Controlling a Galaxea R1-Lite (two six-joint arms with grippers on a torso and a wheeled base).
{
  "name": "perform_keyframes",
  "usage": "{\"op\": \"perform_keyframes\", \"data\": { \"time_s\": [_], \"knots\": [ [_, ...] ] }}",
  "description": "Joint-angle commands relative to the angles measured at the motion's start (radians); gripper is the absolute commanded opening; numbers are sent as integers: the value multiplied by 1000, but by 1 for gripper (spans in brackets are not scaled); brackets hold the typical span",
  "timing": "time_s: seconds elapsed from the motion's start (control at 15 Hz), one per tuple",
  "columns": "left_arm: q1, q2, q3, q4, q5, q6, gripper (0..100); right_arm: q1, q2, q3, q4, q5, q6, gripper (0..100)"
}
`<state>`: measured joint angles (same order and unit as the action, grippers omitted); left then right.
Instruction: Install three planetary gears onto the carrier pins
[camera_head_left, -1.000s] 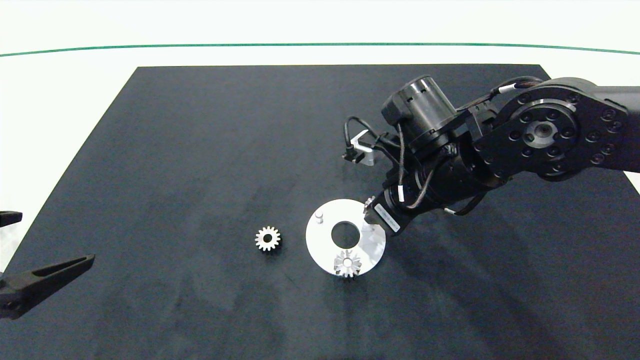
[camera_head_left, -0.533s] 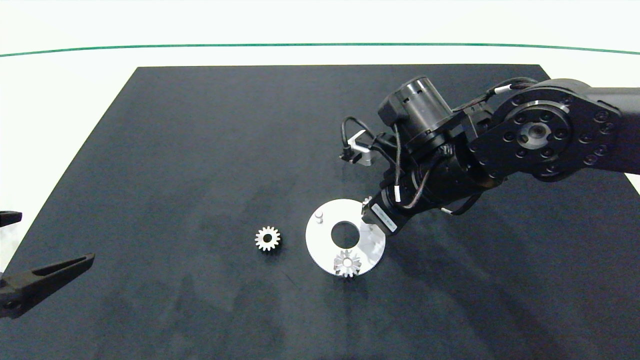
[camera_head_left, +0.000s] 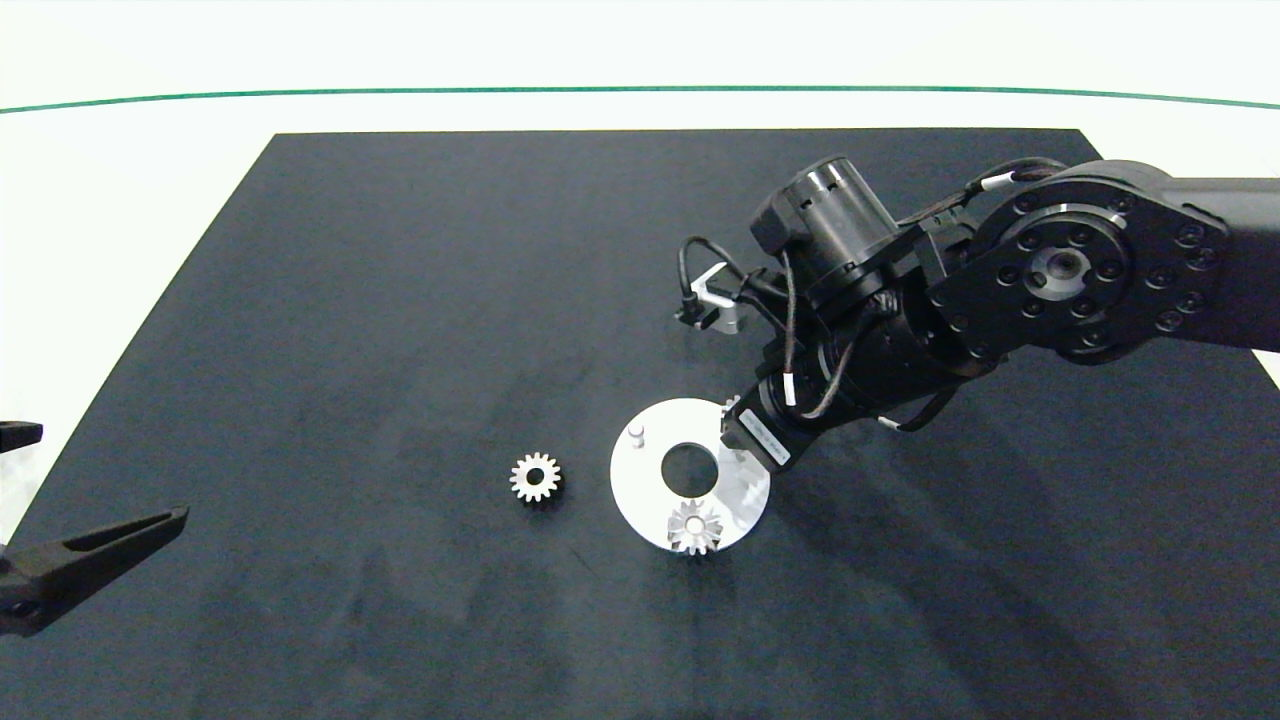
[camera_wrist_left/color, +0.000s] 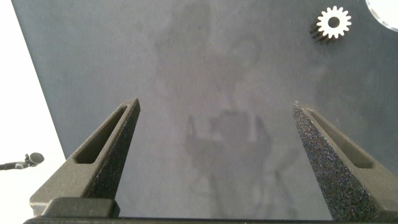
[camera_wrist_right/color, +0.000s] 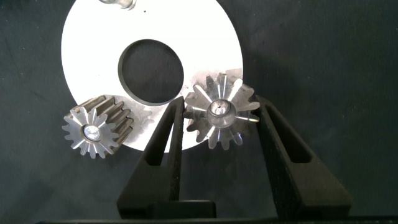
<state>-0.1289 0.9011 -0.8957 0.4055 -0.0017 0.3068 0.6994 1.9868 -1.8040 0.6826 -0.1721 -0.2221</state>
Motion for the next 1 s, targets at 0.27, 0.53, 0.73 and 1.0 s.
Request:
{"op": "perform_keyframes", "data": {
  "time_s": [0.27, 0.53, 0.73, 1.0],
  "knots": [
    [0, 1, 0, 3, 2, 2, 100, -1, -2, -1, 5, -1, -2, 100],
    [-1, 1, 0, 3, 0, 2, 100, 0, -5, -5, 6, 0, -2, 100],
    [0, 1, 0, 3, 0, 2, 100, 8, -108, -18, 9, 6, 9, 100],
    [-3, 13, 3, 3, 0, 2, 100, -161, -419, 219, 26, 13, 27, 100]
  ]
}}
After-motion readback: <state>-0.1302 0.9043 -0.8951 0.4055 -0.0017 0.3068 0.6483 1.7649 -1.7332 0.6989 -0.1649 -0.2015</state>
